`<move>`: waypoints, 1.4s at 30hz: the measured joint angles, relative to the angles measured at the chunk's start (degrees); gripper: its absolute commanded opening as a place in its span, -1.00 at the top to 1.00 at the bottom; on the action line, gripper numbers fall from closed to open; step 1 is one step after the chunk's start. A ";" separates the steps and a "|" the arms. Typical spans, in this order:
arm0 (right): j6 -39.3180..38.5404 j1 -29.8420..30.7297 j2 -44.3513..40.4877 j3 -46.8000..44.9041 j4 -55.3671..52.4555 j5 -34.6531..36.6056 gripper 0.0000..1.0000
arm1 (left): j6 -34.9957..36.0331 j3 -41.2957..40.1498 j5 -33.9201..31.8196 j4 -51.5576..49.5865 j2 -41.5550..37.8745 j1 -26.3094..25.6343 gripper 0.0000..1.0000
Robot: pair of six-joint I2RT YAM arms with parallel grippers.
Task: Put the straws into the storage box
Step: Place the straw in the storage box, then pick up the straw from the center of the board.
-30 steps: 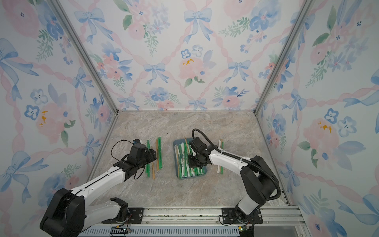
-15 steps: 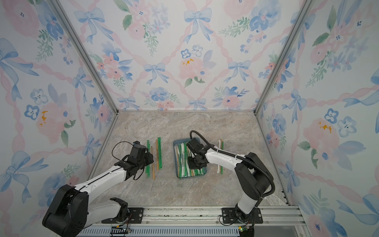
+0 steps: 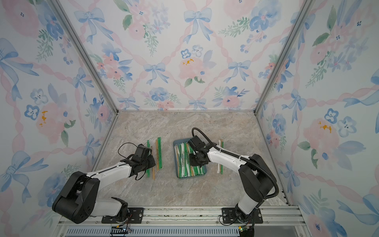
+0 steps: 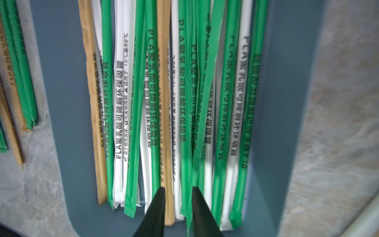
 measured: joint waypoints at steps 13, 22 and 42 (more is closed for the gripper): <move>-0.02 -3.52 -4.87 -2.45 0.04 2.40 0.49 | 2.97 2.45 -1.40 0.09 3.82 -1.62 0.88; 0.02 -6.56 -7.98 -5.29 0.22 3.06 0.49 | 3.61 3.45 -2.01 -0.48 4.31 -2.51 1.00; 0.02 -9.40 -9.62 -6.84 0.42 3.02 0.49 | -4.81 19.32 -1.79 -3.56 6.80 -21.03 1.00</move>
